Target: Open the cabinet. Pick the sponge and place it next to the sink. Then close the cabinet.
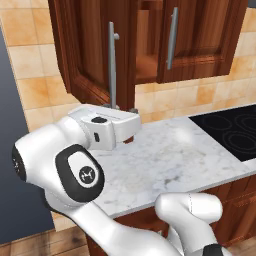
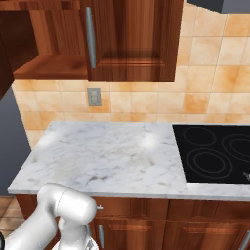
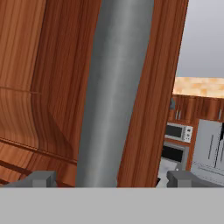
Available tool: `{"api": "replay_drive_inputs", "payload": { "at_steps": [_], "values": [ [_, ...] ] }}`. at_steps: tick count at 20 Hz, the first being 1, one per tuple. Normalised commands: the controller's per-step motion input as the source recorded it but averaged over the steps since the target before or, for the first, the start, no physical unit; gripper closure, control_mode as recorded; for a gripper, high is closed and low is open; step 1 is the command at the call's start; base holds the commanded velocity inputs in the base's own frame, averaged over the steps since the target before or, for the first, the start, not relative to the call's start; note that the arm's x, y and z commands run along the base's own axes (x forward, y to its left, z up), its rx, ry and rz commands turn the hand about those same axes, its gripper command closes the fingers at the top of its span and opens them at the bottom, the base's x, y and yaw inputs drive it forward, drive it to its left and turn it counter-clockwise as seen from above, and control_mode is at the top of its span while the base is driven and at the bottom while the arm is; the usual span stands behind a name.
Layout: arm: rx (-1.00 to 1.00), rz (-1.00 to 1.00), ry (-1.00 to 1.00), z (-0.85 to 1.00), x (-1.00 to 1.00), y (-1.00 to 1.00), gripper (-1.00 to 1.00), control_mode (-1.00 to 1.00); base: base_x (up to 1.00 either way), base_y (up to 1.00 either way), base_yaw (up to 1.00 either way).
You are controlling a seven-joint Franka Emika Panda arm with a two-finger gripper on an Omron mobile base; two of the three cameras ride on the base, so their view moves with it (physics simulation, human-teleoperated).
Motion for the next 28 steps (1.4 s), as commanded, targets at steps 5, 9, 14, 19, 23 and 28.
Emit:
{"api": "replay_drive_inputs", "payload": {
  "at_steps": [5, 9, 14, 19, 23, 28],
  "values": [
    [0.00, 0.19, 0.09, 0.36, 0.61, -0.85, -1.00, -1.00, 0.00, 0.00, 0.00],
    [0.00, 0.14, 0.04, 0.32, 0.80, -0.79, -1.00, -1.00, 0.00, 0.00, 0.00],
    [0.00, 0.13, 0.00, 0.02, 0.94, -0.54, -1.00, -1.00, 0.00, 0.00, 0.00],
    [0.00, 0.11, 0.00, 0.00, 0.96, -0.32, -1.00, -1.00, 0.00, 0.00, 0.00],
    [-0.01, 0.06, 0.00, 0.00, 0.97, -0.13, -1.00, -1.00, 0.00, 0.00, 0.00],
    [-0.06, 0.01, 0.01, 0.00, 0.87, -0.03, -1.00, -1.00, 0.00, 0.00, 0.00]
  ]
}}
